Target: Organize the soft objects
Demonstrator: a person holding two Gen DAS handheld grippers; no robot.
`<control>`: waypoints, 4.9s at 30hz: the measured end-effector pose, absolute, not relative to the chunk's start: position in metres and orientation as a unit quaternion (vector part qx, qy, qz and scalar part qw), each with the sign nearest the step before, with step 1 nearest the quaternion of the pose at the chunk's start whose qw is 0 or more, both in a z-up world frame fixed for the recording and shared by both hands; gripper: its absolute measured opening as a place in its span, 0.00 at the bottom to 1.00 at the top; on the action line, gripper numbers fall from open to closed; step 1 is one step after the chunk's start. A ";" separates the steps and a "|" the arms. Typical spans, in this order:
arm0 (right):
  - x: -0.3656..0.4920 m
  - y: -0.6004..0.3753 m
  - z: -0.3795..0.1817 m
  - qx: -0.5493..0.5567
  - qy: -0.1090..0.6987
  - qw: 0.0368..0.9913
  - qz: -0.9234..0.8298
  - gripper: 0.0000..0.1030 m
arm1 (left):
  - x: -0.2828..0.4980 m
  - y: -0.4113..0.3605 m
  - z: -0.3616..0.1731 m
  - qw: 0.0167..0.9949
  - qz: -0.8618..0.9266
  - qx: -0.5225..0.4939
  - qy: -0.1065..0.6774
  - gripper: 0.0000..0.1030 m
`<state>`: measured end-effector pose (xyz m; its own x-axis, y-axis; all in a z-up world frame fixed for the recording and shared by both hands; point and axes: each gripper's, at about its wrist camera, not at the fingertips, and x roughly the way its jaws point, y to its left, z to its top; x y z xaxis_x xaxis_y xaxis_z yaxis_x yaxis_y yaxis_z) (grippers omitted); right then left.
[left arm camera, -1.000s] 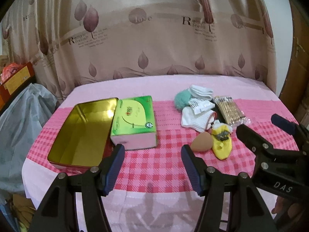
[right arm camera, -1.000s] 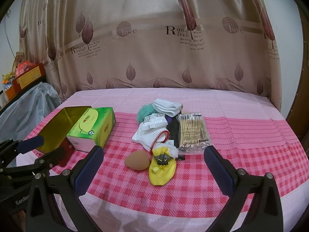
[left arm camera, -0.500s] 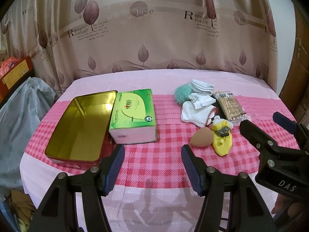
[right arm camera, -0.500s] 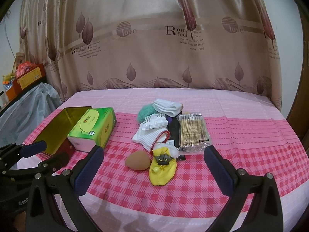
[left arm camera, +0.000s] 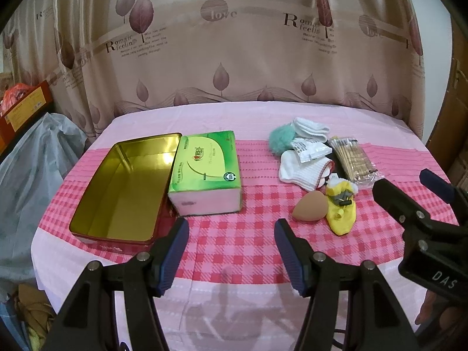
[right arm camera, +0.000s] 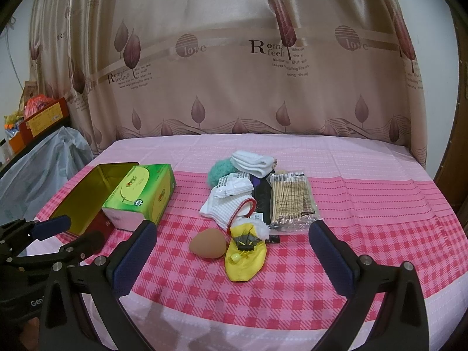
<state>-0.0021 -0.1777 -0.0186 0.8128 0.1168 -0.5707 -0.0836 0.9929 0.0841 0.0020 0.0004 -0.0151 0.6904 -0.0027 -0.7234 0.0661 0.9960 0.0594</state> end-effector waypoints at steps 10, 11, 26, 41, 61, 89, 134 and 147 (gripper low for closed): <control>-0.002 -0.178 -0.019 0.027 0.302 0.951 0.055 1.00 | 0.003 0.001 -0.017 0.917 -0.018 0.041 0.397 0.60; -0.002 -0.179 -0.019 0.027 0.301 0.952 0.054 1.00 | 0.003 0.001 -0.017 0.916 -0.018 0.041 0.398 0.60; -0.004 -0.176 -0.019 0.024 0.302 0.951 0.056 1.00 | 0.003 0.002 -0.020 0.915 -0.015 0.042 0.401 0.60; -0.004 -0.175 -0.019 0.023 0.301 0.952 0.056 1.00 | 0.003 0.003 -0.022 0.915 -0.015 0.041 0.401 0.60; 0.004 -0.191 -0.022 0.020 0.299 0.953 0.039 0.94 | 0.013 0.008 -0.036 0.910 -0.010 0.046 0.412 0.60; 0.142 -0.229 -0.091 -0.032 0.420 0.907 -0.008 0.66 | 0.069 -0.013 -0.086 0.888 -0.082 0.085 0.445 0.60; 0.075 -0.253 -0.042 0.080 0.373 0.924 0.030 0.27 | 0.106 -0.102 -0.096 0.848 -0.222 0.168 0.452 0.73; 0.075 -0.251 -0.042 0.081 0.372 0.924 0.032 0.27 | 0.116 -0.094 -0.110 0.838 -0.237 0.147 0.469 0.48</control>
